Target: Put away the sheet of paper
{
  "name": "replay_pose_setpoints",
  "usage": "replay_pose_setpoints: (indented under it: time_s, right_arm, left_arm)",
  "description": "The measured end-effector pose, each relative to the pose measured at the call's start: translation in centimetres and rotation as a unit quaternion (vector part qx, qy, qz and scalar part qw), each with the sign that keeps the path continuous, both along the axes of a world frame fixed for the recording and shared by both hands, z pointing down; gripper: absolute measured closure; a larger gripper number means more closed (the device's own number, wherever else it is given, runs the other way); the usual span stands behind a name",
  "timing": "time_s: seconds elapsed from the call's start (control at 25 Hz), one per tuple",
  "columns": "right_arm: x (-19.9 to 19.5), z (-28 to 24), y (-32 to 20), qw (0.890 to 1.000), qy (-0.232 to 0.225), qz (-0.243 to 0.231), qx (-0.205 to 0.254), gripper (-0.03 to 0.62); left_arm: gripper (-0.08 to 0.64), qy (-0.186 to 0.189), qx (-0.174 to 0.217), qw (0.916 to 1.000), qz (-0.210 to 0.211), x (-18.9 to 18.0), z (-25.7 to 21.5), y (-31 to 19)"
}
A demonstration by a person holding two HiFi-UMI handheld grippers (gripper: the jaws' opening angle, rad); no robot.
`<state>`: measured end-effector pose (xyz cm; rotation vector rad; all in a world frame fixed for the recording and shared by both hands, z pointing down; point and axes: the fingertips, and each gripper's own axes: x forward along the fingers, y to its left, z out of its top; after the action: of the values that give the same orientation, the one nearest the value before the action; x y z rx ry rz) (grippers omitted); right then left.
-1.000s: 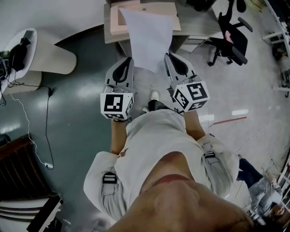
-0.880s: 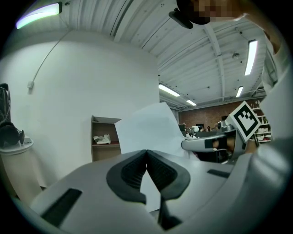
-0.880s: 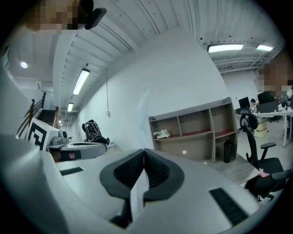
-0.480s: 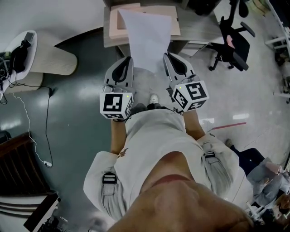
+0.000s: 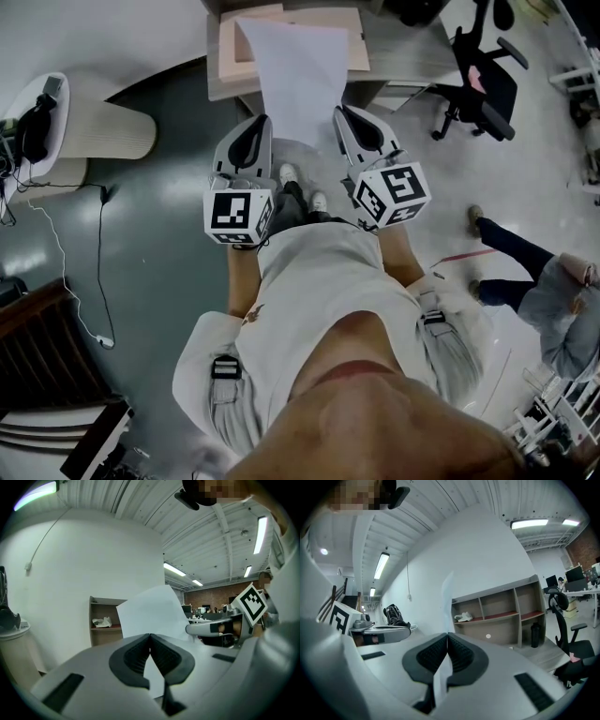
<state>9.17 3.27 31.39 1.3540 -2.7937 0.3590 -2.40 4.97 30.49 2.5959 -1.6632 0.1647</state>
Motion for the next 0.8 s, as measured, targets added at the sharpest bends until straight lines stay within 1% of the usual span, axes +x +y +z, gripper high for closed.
replay_pose_setpoints:
  time_s: [0.32, 0.52, 0.8]
  right_arm:
    - [-0.5, 0.2, -3.4, 1.0, 0.009, 0.02, -0.001, 0.572]
    - [-1.3, 0.1, -6.1, 0.999, 0.013, 0.031, -0.003, 0.572]
    - [-2.9, 0.4, -10.1, 0.999, 0.021, 0.043, -0.008, 0.572]
  left_arm:
    - [0.538, 0.007, 0.005, 0.9997, 0.021, -0.5, 0.0, -4.2]
    - [0.538, 0.014, 0.0, 0.9993, 0.034, -1.0, 0.3, -7.1]
    - [0.538, 0.017, -0.001, 0.9986, 0.05, -2.6, 0.2, -11.5]
